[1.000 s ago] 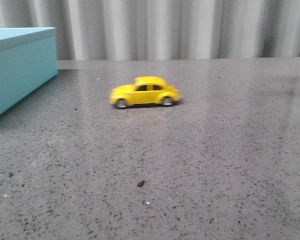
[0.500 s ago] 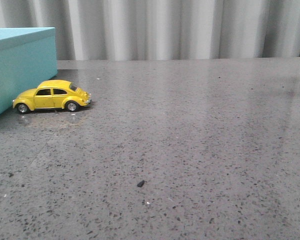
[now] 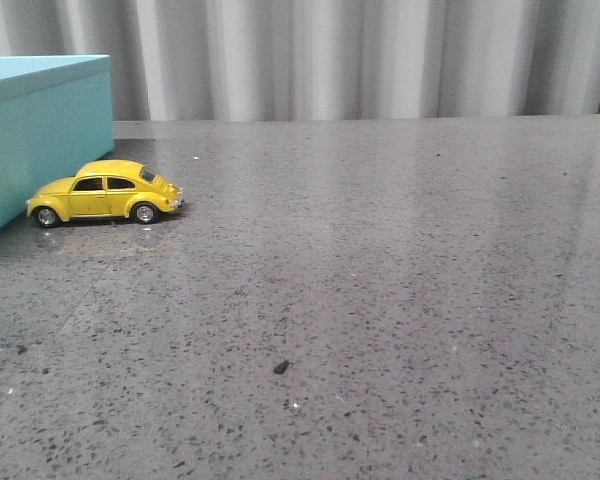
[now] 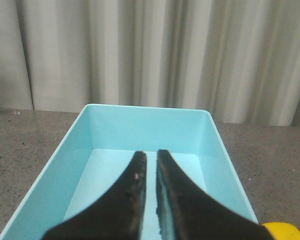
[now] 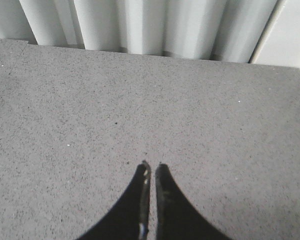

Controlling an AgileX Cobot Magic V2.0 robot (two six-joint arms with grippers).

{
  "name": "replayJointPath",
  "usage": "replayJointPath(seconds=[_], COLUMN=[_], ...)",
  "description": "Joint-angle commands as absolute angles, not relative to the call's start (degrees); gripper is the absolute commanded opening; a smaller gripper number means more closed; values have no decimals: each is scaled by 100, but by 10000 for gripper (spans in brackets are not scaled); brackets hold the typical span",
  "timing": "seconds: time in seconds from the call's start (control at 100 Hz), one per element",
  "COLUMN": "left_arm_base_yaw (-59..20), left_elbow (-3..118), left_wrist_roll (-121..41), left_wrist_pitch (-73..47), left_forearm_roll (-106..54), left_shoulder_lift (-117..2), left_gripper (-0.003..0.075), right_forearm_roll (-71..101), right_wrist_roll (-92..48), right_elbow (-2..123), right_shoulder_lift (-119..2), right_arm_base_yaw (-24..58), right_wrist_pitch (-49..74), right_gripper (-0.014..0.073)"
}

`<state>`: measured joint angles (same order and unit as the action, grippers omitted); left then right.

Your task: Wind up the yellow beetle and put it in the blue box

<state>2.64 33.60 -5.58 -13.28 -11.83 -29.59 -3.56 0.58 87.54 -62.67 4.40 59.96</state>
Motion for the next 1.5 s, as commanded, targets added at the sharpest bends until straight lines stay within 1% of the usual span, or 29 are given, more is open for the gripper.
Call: replayJointPath(seconds=[0.0,0.01,0.03,0.04,0.08,0.11,0.15,0.2,0.39,0.64,0.85,0.97,1.16,1.49], left_arm_base_yaw=[240,230,188,178,108,59,-20,-120,-628,-1380,-1907,-2093,-2215,-2215], left_elbow=[3777,3796,3847,3865,3976,4055,4187,4345,5023,5985,6648,6950,7342,7342], left_wrist_roll=[-823,-887,-964,-991,-1054,-1063,-1063,-1082,-1794,-3021,-4433,-4828,-5064,-5074], left_wrist_pitch=[-1005,-1005,-1005,-993,-979,-978,-989,-1037,-1330,-1936,-3071,-3681,-5183,-5082], left_forearm_roll=[-1229,-1229,-1229,-1229,-1229,-1229,-1229,-1229,-1229,-1229,-1229,-1229,-1215,-1309], left_shoulder_lift=[-3299,-3320,-3382,-3403,-3537,-3633,-3788,-3983,-4737,-5694,-6343,-6655,-7254,-7827], left_gripper=[176,209,242,275,369,421,476,506,501,501,501,501,501,491], right_forearm_roll=[-385,-385,-385,-385,-385,-385,-385,-381,-372,-346,-113,-98,-98,-98], right_wrist_roll=[45,45,45,45,45,45,45,45,45,45,45,45,45,45], right_elbow=[8553,8525,8466,8408,8261,8125,7996,7829,7395,7299,7299,7299,7299,7299], right_shoulder_lift=[-5831,-5804,-5753,-5704,-5572,-5437,-5306,-5135,-4575,-4208,-4161,-4161,-4161,-4161], right_arm_base_yaw=[451,451,451,451,451,451,451,451,451,451,451,451,451,451], right_wrist_pitch=[5592,5592,5592,5592,5568,5557,5544,5536,5536,5572,5599,5599,5599,5599], right_gripper=[-41,-41,-41,-41,-41,-41,-41,-41,-41,-41,-42,-41,-41,-41])
